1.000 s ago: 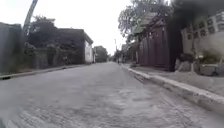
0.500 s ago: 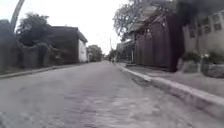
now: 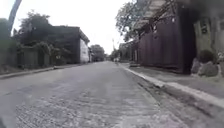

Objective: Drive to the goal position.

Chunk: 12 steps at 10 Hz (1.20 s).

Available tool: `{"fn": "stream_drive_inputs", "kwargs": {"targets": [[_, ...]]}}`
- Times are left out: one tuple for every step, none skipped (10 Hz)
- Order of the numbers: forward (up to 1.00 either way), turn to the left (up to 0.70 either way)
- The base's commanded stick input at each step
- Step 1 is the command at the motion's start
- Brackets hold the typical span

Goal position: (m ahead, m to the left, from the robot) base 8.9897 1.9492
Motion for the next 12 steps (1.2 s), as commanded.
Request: {"fn": "stream_drive_inputs", "kwargs": {"targets": [[1.00,0.00],[1.00,0.00],[1.00,0.00],[1.00,0.00],[1.00,0.00],[1.00,0.00],[1.00,0.00],[1.00,0.00],[1.00,0.00],[1.00,0.00],[1.00,0.00],[1.00,0.00]]}}
